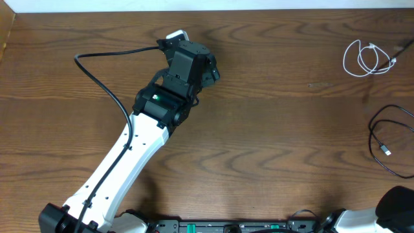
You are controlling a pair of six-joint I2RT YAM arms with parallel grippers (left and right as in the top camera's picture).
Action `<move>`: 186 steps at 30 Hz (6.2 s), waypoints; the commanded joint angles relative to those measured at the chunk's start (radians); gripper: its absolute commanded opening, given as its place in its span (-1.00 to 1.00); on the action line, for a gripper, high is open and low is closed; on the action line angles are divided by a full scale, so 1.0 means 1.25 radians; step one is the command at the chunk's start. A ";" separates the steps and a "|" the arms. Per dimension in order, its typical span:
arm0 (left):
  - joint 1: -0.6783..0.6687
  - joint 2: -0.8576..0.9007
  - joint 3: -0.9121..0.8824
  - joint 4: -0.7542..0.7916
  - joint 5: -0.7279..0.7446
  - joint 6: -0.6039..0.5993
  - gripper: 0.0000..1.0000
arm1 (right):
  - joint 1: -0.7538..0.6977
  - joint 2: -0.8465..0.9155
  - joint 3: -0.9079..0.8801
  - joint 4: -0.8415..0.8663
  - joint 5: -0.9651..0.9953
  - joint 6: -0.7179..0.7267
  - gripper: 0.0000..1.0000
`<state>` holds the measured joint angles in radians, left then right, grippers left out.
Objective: Untangle cables
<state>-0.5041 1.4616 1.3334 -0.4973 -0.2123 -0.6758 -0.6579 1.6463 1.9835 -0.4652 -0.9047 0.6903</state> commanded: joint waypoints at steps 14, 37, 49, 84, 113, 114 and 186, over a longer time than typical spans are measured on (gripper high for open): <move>0.003 0.053 0.006 -0.009 -0.008 0.014 0.58 | 0.009 0.251 0.012 -0.128 0.065 -0.061 0.99; 0.003 0.053 0.006 -0.034 -0.008 0.014 0.90 | 0.153 -0.095 0.012 -0.597 0.335 -0.525 0.99; 0.003 0.053 0.006 -0.034 -0.008 0.014 0.91 | 0.227 -0.278 0.012 -0.917 0.342 -0.625 0.99; 0.003 0.053 0.006 -0.034 -0.008 0.014 0.92 | 0.454 -0.872 -0.879 -0.121 0.492 -0.734 0.99; 0.003 0.053 0.006 -0.034 -0.008 0.014 0.92 | 0.481 -1.313 -1.583 0.409 0.492 -0.732 0.98; 0.003 0.053 0.006 -0.034 -0.008 0.014 0.93 | 0.481 -1.313 -1.582 0.399 0.492 -0.732 0.99; 0.407 -0.721 -0.753 0.423 0.293 0.426 0.93 | 0.480 -1.313 -1.582 0.333 0.488 -0.724 0.98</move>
<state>-0.0280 0.6518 0.4767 0.0174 0.0868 -0.2340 -0.0639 0.0120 0.0078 -0.0463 -0.2951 -0.2264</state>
